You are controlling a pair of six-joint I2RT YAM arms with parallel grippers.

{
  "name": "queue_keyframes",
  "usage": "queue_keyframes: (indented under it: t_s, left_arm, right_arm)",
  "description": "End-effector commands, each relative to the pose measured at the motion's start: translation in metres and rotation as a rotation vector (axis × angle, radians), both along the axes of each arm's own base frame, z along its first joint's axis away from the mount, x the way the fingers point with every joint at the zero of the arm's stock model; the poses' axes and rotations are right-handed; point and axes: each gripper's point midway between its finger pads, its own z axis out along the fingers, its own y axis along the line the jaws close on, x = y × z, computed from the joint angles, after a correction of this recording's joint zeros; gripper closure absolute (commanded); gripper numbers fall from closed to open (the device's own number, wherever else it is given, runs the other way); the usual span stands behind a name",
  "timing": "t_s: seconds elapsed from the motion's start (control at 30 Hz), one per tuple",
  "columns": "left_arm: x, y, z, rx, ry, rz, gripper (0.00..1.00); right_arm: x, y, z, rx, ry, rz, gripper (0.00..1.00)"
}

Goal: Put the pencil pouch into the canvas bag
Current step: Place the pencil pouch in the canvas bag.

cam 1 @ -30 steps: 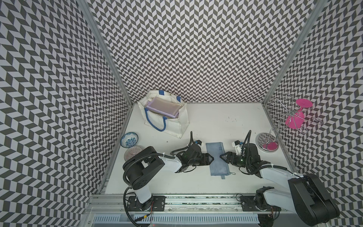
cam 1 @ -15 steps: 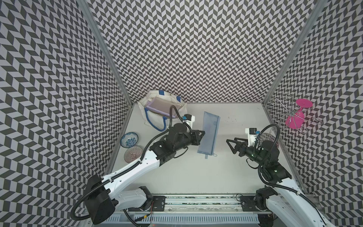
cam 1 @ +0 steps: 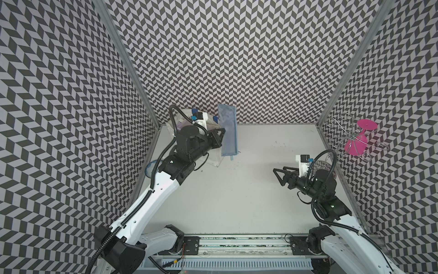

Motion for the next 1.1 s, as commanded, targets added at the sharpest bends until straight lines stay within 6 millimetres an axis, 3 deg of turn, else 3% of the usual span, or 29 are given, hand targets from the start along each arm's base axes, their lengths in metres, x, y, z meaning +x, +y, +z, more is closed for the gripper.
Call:
queue_keyframes:
  t_s: [0.0,0.1,0.23,0.4,0.6,0.67,0.77,0.87,0.97,1.07]
  left_arm:
    - [0.0,0.009,0.033,0.033,-0.113,0.0,1.0]
    - [-0.001,0.02,0.066,0.063,-0.191,0.001,1.0]
    - [0.007,0.038,0.115,0.16,-0.291,0.029,1.0]
    - [0.029,0.068,0.202,0.145,-0.416,0.118,1.0]
    - [0.081,0.126,0.31,0.009,-0.541,0.283,1.0]
    - [0.096,0.143,0.337,-0.014,-0.575,0.341,1.0]
    - [0.128,0.183,0.358,-0.055,-0.566,0.475,1.0]
    - [0.157,0.232,0.365,-0.129,-0.544,0.63,1.0]
    - [0.181,0.273,0.356,-0.166,-0.499,0.762,1.0]
    - [0.198,0.3,0.349,-0.213,-0.487,0.846,1.0]
  right_arm:
    - [0.011,-0.001,0.026,-0.035,-0.119,0.0,0.25]
    - [0.021,-0.007,0.061,-0.068,-0.219,-0.032,0.18]
    - [0.03,-0.017,0.105,-0.1,-0.345,-0.094,0.15]
    - [0.035,-0.027,0.161,-0.106,-0.509,-0.162,0.15]
    - [0.035,-0.024,0.166,-0.092,-0.535,-0.147,0.15]
    - [0.033,-0.023,0.168,-0.082,-0.542,-0.142,0.15]
    - [0.029,-0.021,0.17,-0.061,-0.552,-0.135,0.15]
    - [0.025,-0.02,0.168,-0.049,-0.552,-0.128,0.15]
    - [0.022,-0.02,0.165,-0.047,-0.546,-0.121,0.15]
    - [0.019,-0.02,0.165,-0.042,-0.553,-0.115,0.15]
